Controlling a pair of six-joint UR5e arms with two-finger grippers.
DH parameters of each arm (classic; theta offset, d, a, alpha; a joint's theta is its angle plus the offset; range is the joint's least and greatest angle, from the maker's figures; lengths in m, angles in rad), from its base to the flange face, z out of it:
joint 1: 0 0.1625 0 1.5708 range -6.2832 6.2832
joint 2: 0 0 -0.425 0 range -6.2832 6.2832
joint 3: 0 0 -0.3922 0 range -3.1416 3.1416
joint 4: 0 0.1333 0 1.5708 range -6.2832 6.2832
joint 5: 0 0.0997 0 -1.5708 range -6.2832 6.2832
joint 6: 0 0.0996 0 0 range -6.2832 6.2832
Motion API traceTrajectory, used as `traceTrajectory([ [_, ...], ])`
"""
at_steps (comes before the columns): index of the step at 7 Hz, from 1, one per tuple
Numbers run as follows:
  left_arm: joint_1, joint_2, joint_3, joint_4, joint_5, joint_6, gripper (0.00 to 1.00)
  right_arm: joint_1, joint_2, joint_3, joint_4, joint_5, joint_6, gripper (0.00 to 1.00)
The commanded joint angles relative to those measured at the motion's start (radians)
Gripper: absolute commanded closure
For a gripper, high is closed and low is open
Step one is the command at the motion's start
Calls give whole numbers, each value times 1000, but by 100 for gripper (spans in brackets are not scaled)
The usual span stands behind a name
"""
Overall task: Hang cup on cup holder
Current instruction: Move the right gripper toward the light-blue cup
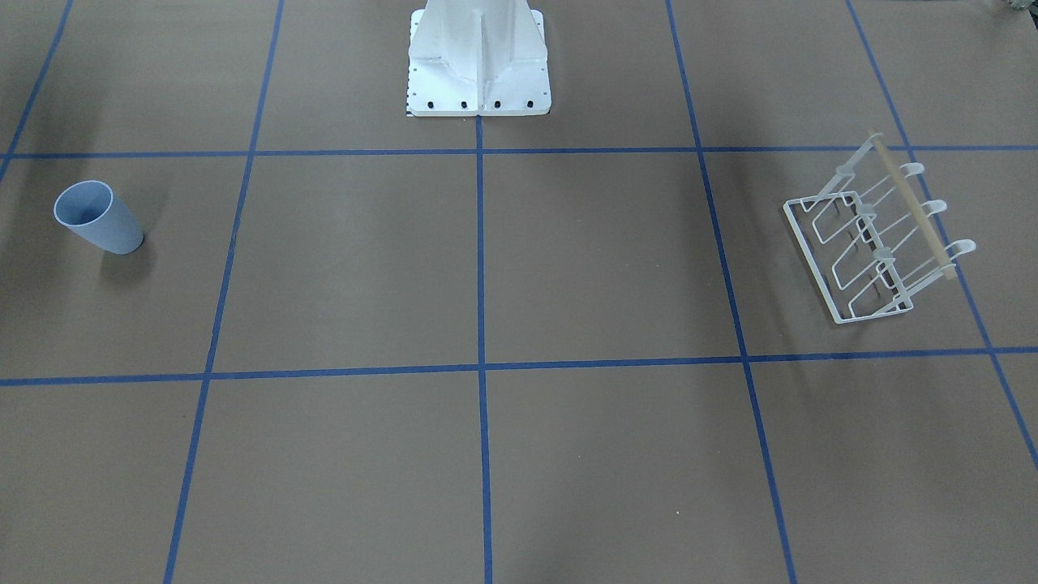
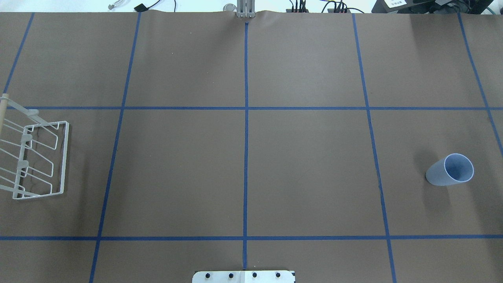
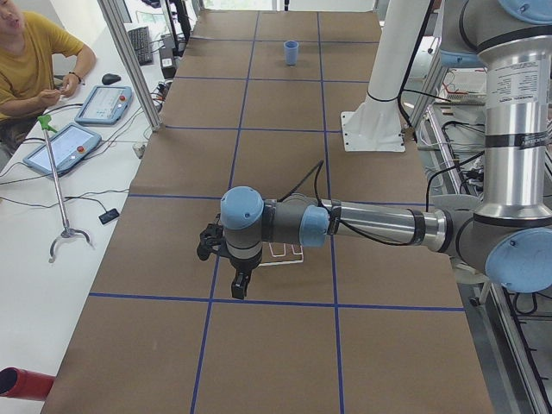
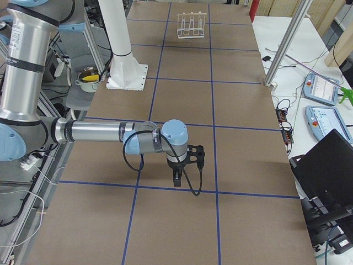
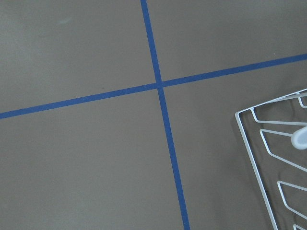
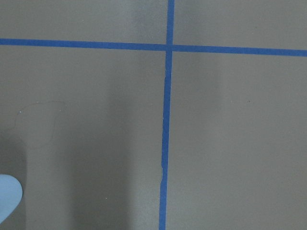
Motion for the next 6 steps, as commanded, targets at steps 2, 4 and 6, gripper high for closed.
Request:
traceTrajectory([
  [2,0,0,-14,0,-5,0,2,-2,-2,0,0,0,0,0],
  [4,0,0,-28,-3,1,-1,2,-2,0,-1,2,3,0,0],
  [6,-1,-11,-34,-53,-1,-8,2,-5,26,3,81,6,3,0],
])
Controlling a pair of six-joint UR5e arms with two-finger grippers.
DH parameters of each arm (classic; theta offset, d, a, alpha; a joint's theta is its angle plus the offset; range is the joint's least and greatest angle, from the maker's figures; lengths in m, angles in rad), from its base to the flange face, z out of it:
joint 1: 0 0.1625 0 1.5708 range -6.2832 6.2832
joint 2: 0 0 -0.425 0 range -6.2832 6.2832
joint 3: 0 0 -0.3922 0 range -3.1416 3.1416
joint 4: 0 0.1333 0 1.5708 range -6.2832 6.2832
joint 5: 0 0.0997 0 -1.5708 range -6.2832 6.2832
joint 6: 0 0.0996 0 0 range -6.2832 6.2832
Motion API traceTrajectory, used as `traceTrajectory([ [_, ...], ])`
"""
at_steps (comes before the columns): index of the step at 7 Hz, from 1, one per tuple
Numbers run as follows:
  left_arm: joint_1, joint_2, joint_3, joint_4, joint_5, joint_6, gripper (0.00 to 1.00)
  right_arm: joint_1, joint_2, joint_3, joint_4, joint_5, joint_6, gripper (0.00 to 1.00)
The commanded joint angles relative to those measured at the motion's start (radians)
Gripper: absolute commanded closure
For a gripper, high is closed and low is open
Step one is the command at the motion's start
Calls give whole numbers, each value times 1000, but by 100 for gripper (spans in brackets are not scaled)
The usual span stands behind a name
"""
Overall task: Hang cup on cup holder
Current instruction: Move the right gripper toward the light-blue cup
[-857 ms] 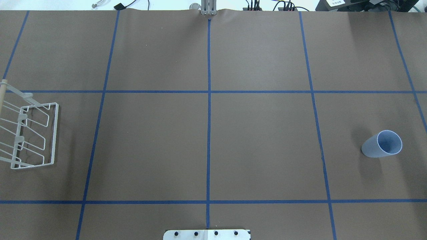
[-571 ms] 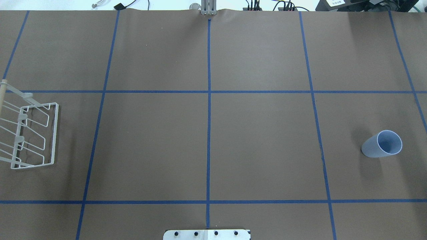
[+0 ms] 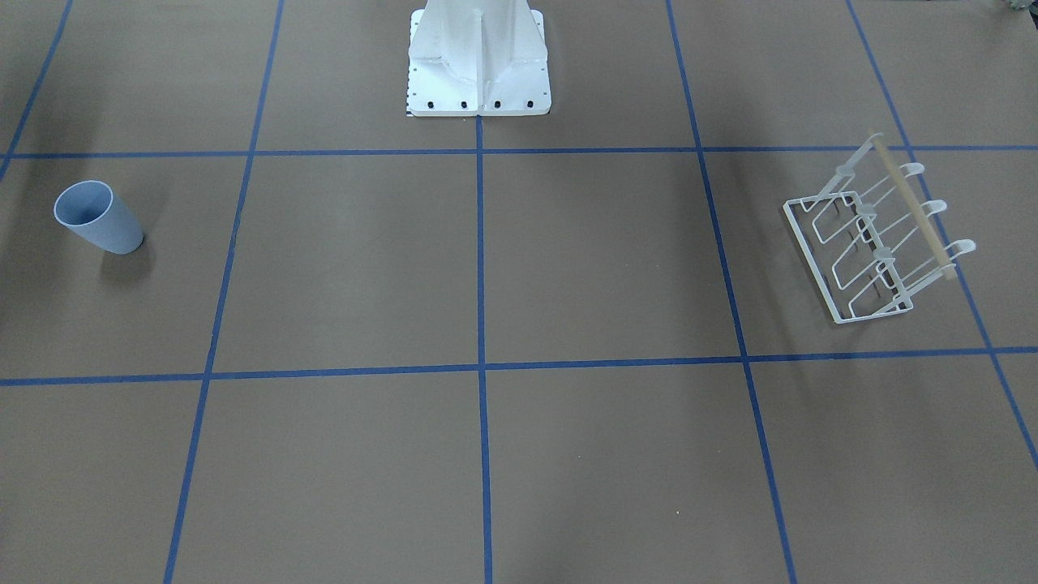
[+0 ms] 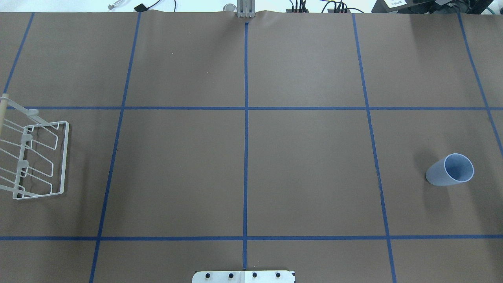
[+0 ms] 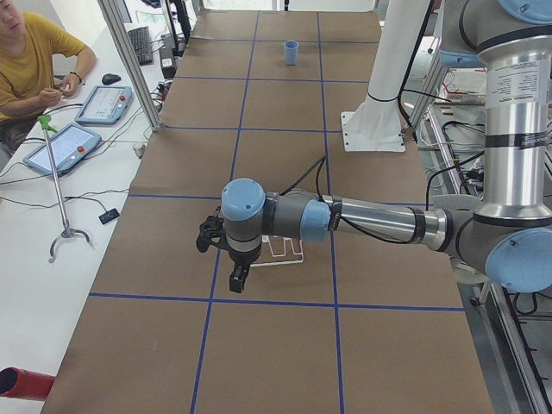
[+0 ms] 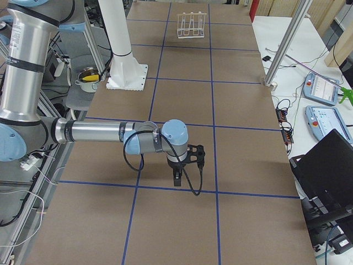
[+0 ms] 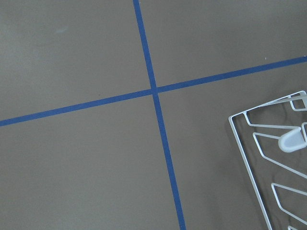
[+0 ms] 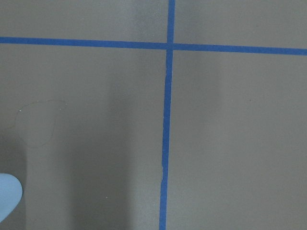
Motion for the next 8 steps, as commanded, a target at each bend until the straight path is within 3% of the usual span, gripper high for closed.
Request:
traceTrajectory([
  [1,-1,-8,-1,-94,-1,-3,2,-26,17,3,160,-5,10,0],
  [3,0,-27,14,-235,0,-3,2,-95,110,-2,187,15,27,0],
  [5,-1,-22,-1,-255,-10,6,2,-192,152,10,235,68,83,0],
  [6,-1,-23,9,-300,-7,3,2,-274,151,42,296,58,244,0],
  [7,0,-21,14,-336,-7,3,2,-374,145,74,342,-3,387,1],
  [8,0,-21,14,-341,-7,0,1,-485,116,111,345,-139,471,1],
])
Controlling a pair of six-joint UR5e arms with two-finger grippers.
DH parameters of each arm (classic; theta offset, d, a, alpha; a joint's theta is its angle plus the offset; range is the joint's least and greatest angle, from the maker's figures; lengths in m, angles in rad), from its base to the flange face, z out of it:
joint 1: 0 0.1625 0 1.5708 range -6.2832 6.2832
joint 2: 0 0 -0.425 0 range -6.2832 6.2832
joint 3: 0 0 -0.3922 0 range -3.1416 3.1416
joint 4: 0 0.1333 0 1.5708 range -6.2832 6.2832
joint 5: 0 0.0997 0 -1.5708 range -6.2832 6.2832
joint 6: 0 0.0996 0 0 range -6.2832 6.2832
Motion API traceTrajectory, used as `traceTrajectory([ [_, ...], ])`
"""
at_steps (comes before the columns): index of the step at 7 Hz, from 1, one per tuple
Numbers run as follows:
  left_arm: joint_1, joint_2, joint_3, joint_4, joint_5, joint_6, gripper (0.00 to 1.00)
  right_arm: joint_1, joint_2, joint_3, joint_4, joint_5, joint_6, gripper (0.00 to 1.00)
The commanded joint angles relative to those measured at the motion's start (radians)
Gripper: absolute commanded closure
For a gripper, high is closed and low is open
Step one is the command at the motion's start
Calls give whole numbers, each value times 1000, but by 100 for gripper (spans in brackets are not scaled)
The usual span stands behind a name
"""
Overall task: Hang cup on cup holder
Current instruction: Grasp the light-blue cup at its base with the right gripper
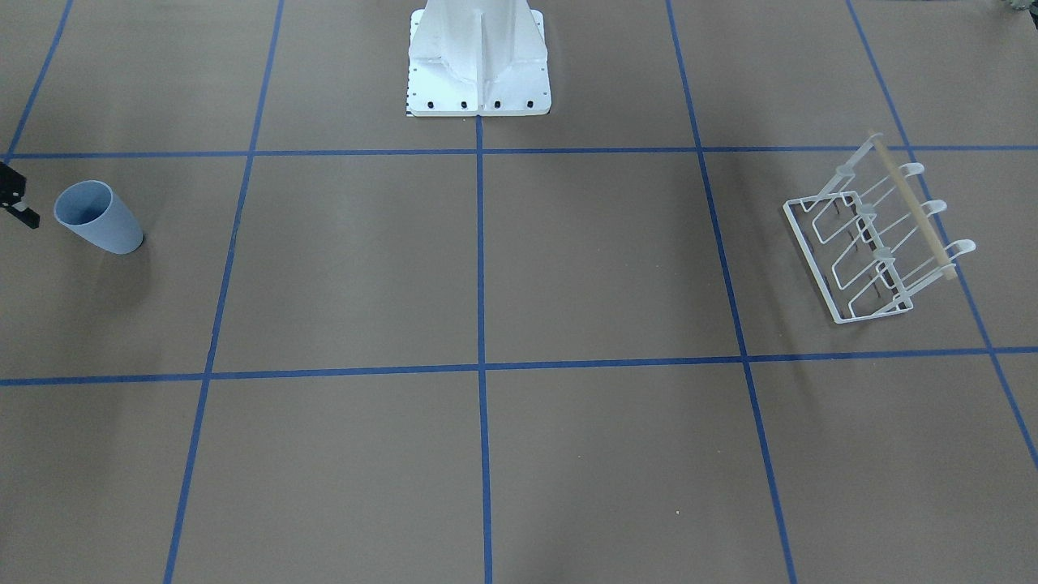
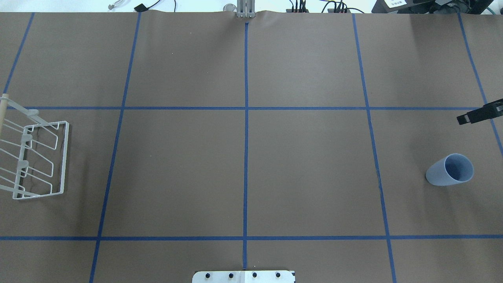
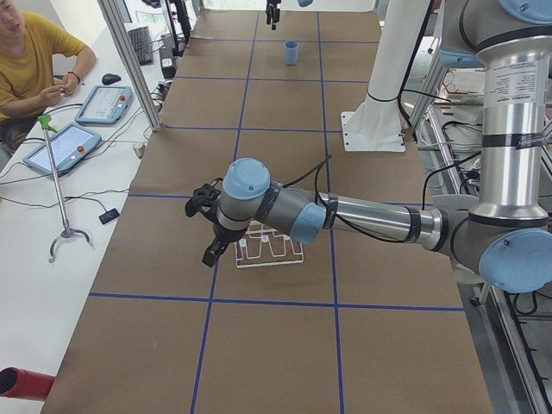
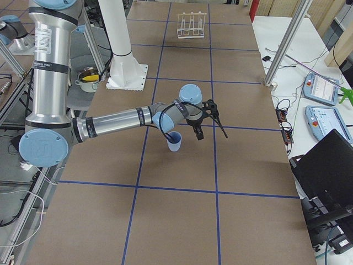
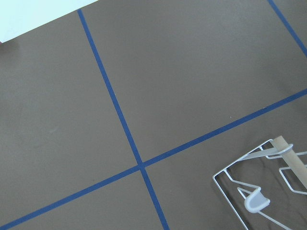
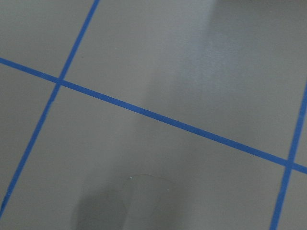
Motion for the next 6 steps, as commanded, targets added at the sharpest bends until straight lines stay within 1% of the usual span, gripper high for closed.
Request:
traceTrajectory([
  [1,1,1,4,-21,0,-4,2,-155,-113,73,67,-167,119,2],
  [2,1,1,4,-21,0,-2,2,-152,-237,67,204,-172,44,2],
  [3,1,1,4,-21,0,-4,2,-146,-290,61,259,-175,-5,2],
  [4,1,1,4,-21,0,-2,2,-149,-257,15,262,-178,2,5],
  [5,1,1,4,-24,0,-2,2,-149,-196,-52,264,-176,2,5],
  [6,1,1,4,-24,0,-2,2,-149,-174,-72,262,-175,2,6],
])
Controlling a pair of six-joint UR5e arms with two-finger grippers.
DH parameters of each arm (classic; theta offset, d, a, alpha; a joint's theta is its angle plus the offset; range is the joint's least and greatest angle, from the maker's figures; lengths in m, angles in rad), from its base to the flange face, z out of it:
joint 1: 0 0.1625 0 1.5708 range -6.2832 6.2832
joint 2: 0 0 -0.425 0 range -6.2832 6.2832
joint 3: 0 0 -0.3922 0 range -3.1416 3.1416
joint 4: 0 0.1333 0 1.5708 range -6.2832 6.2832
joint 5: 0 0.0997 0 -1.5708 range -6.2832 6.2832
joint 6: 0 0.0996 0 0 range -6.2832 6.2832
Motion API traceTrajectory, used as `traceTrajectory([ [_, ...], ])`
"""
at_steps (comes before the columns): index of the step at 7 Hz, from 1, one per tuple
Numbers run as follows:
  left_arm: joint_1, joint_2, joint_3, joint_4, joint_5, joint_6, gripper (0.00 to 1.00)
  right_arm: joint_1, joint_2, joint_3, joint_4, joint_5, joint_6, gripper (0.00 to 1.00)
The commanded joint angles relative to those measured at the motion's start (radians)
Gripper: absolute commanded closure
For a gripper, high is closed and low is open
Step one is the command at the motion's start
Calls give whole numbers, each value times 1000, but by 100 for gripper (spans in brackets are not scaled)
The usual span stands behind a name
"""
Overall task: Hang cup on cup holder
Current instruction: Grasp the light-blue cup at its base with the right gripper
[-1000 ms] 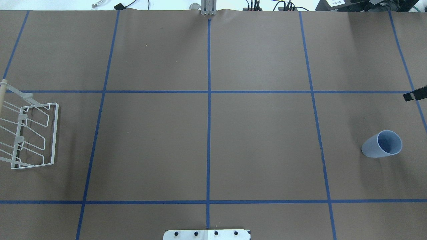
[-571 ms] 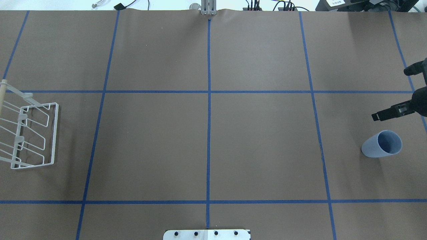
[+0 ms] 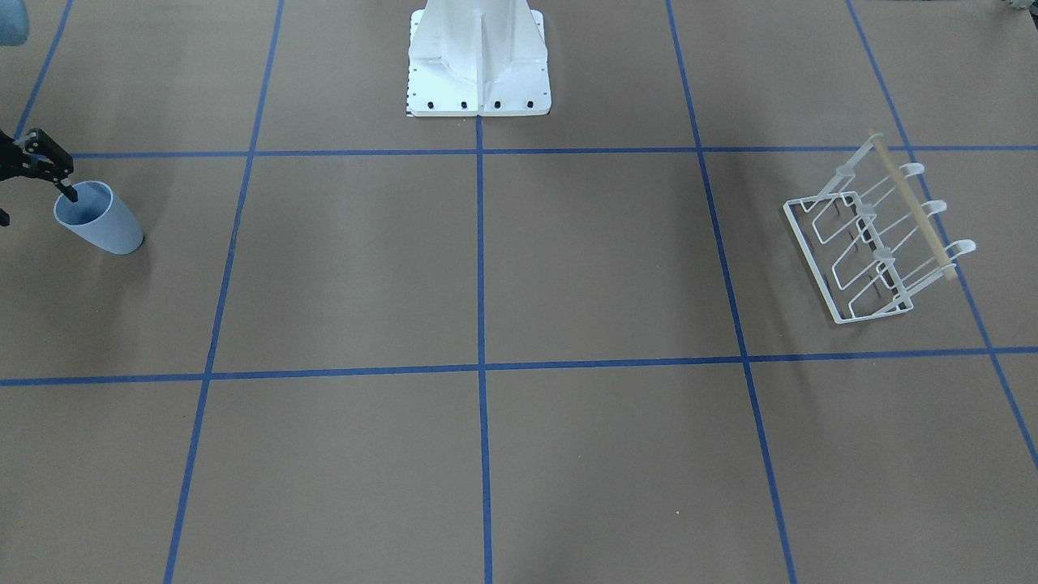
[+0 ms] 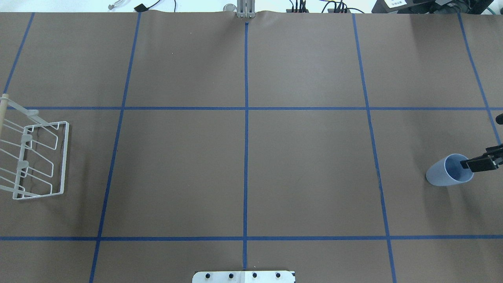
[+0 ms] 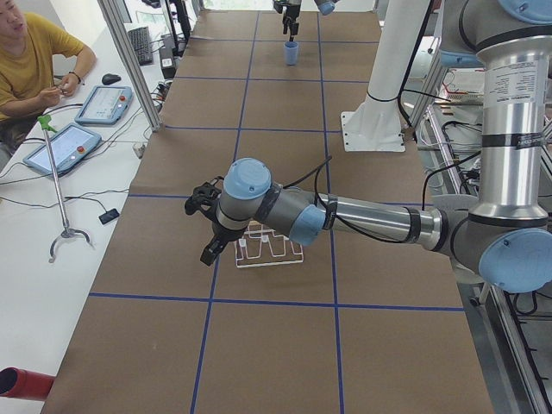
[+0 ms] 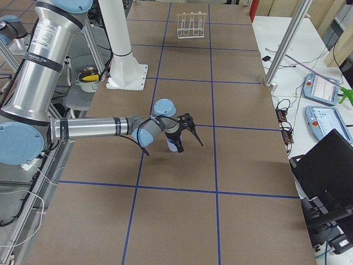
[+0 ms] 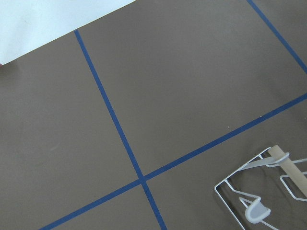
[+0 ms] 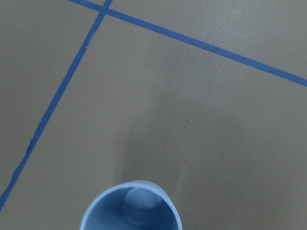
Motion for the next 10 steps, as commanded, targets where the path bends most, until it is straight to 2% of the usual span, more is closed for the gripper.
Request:
traceTrajectory([
  [1,0,0,0,-1,0,-1,2,1,23,-35,2,11,-6,12],
  [2,0,0,2,-1,0,-1,2,-1,6,-35,0,18,-11,34],
  [3,0,0,2,-1,0,-1,2,-1,5,-35,0,59,-12,75],
  [4,0,3,2,-1,0,-1,2,-5,3,-35,0,70,-14,100],
  [7,0,6,2,-1,0,-1,2,-1,17,8,0,96,-14,100],
  [9,0,6,-3,-3,-3,-1,2,161,93,3,0,282,-12,100],
  [10,0,6,-12,-3,-3,-4,2,195,125,5,5,310,1,100],
])
